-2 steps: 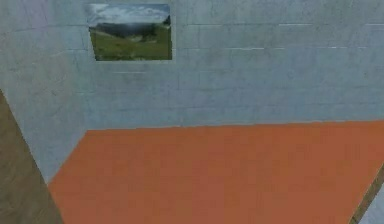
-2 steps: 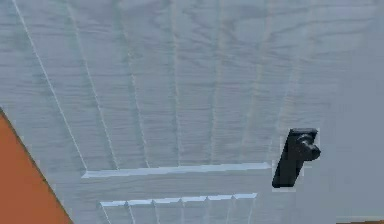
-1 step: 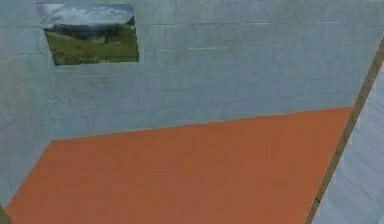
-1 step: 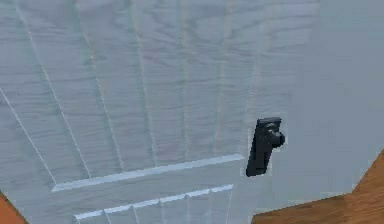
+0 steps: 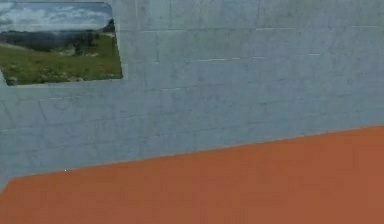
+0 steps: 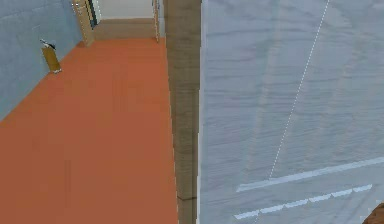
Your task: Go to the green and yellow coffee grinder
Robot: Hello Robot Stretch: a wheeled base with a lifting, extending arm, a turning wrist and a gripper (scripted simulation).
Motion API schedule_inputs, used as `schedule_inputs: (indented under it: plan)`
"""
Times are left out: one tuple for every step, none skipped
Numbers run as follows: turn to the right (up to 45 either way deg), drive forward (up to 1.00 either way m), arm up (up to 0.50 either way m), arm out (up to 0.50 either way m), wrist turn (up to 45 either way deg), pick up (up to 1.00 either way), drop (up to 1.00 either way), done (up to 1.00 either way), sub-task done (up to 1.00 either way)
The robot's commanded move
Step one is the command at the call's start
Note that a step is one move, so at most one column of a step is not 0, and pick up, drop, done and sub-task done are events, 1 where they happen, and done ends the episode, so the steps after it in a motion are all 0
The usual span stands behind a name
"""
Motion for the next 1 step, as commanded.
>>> schedule_inputs:
  plan:
    - [-3.0, 0.0, 0.0, 0.0, 0.0, 0.0, 0.0, 0.0, 0.0]
